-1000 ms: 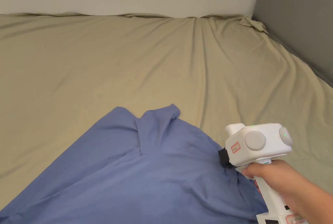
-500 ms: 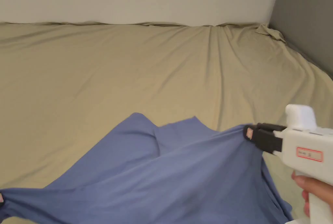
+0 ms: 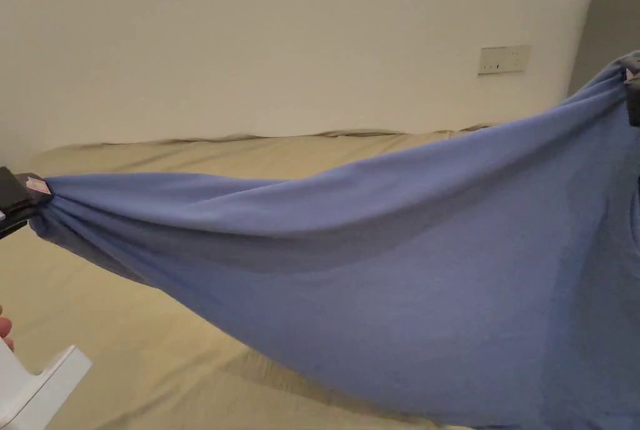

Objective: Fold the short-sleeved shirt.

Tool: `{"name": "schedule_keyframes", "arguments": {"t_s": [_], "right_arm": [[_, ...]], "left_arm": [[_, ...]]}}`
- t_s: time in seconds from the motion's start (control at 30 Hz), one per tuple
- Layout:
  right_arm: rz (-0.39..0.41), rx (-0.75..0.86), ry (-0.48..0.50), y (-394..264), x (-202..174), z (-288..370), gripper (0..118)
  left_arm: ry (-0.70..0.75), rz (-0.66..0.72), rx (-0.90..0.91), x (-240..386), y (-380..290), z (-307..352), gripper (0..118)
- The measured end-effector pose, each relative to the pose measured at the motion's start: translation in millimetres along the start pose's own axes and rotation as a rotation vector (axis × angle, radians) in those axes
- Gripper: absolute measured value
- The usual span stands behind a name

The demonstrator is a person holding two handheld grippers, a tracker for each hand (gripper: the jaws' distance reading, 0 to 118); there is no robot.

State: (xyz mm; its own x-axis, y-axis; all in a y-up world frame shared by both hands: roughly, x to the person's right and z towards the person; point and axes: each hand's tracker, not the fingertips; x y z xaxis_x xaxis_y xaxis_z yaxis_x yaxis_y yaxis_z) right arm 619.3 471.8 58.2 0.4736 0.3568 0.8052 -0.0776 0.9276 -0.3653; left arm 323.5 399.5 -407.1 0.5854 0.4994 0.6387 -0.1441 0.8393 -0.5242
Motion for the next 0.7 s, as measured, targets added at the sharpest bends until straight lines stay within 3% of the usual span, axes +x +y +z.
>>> {"name": "schedule_keyframes", "arguments": {"t_s": [0.13,0.3,0.53,0.63,0.7], "right_arm": [[0.045,0.004,-0.059,44.9,11.9,-24.2,5],[0.024,-0.025,-0.087,99.3,34.8,-62.2,5],[-0.138,-0.169,-0.065,142.3,62.4,-132.7,5],[-0.139,-0.212,-0.074,150.6,62.5,-153.1,5],[-0.136,-0.230,-0.081,153.5,61.5,-163.2,5]], "left_arm": [[0.006,-0.030,0.019,27.3,45.9,-25.3,4],[0.030,-0.066,0.121,60.8,115.5,-41.5,4],[0.049,-0.133,0.143,99.5,177.3,-68.7,4],[0.110,-0.290,0.171,122.3,176.9,-76.2,4],[0.114,-0.290,0.167,129.3,176.5,-82.4,4]]}}
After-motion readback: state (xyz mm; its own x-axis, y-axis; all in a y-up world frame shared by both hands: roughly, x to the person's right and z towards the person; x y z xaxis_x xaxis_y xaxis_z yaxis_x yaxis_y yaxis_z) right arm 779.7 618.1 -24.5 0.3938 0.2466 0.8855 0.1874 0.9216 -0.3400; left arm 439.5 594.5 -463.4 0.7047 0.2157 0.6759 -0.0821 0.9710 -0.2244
